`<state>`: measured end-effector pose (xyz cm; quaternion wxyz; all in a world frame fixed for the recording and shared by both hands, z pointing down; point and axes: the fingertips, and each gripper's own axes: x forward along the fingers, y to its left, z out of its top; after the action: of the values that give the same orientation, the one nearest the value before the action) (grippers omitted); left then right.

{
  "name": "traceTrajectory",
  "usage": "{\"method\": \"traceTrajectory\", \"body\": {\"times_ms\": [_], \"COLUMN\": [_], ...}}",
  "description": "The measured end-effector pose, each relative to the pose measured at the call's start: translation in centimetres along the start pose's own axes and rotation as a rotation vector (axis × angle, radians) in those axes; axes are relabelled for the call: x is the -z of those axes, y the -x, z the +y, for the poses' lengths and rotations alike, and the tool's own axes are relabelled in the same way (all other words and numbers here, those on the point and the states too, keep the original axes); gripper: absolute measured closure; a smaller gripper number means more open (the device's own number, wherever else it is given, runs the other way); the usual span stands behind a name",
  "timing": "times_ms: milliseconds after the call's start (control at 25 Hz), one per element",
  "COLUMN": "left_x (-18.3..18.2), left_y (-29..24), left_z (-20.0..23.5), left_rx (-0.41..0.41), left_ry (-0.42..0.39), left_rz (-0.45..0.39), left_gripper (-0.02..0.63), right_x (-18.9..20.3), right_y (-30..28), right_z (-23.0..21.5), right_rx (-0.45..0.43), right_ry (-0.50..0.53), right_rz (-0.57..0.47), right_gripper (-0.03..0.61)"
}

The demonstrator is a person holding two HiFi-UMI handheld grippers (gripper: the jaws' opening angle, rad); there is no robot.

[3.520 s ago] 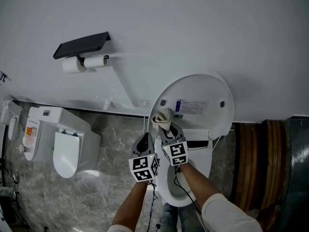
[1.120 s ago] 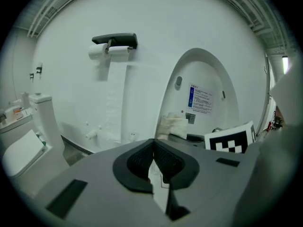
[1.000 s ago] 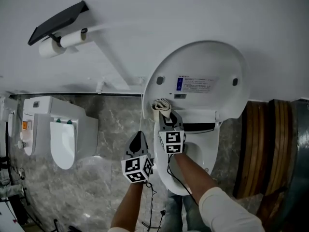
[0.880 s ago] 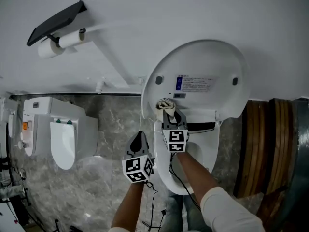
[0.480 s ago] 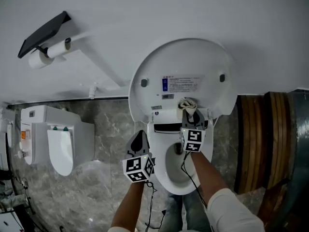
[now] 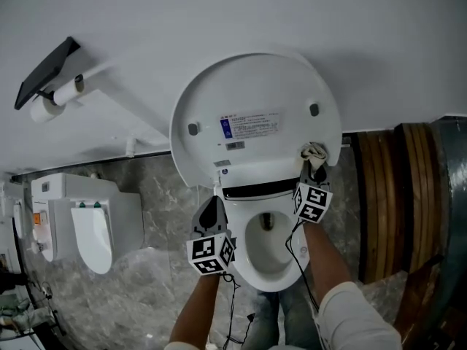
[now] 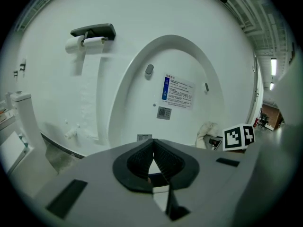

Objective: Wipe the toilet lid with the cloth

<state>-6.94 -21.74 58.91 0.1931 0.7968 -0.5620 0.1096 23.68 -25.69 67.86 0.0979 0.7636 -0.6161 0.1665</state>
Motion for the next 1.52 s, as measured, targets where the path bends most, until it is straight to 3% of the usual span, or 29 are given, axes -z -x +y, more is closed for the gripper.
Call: {"method": "traceTrajectory", "body": {"times_ms": [200, 360, 440, 640, 680, 720, 800, 920, 1200, 1520], "left_x": [-1.1, -5.0, -8.3, -19.9, -22.2, -24.4, -27.7, -30.4, -30.2, -28.6], "left_y": [0.1, 1.7, 3.2, 5.8, 5.8, 5.6, 4.3, 0.6, -5.6, -2.6], "left_z": [-0.9, -3.5, -4.9, -5.8, -5.8, -5.7, -5.5, -5.2, -7.1, -8.2], "left_rx": [0.03, 0.191, 0.262, 0.298, 0.299, 0.305, 0.327, 0.377, 0.551, 0.6], "left_ry": [0.01, 0.086, 0.085, -0.044, -0.087, -0.13, -0.21, -0.297, -0.322, -0.305], "left_rz": [-0.014, -0.098, -0.158, -0.354, -0.379, -0.39, -0.367, -0.259, -0.04, -0.042], "left_gripper": [0.6, 0.6, 0.598, 0.596, 0.582, 0.528, 0.413, 0.339, 0.331, 0.331], "right_x": [-0.2, -3.2, -5.1, -10.8, -11.9, -12.9, -14.7, -16.6, -17.3, -18.3], "right_y": [0.8, 6.2, 10.1, 17.5, 18.3, 19.0, 20.1, 21.3, 23.7, 27.7], "right_z": [0.7, 2.7, 3.4, 3.5, 3.3, 3.1, 2.7, 1.9, -1.3, -3.1], "right_rx": [-0.056, -0.233, -0.308, -0.375, -0.373, -0.371, -0.375, -0.391, -0.344, -0.295], "right_ry": [-0.073, -0.135, -0.178, -0.315, -0.349, -0.376, -0.406, -0.424, -0.495, -0.564], "right_rz": [0.043, 0.039, 0.047, 0.034, 0.026, 0.016, -0.009, -0.046, -0.094, -0.103], "right_gripper": [0.494, 0.494, 0.494, 0.494, 0.494, 0.494, 0.494, 0.494, 0.494, 0.494]}}
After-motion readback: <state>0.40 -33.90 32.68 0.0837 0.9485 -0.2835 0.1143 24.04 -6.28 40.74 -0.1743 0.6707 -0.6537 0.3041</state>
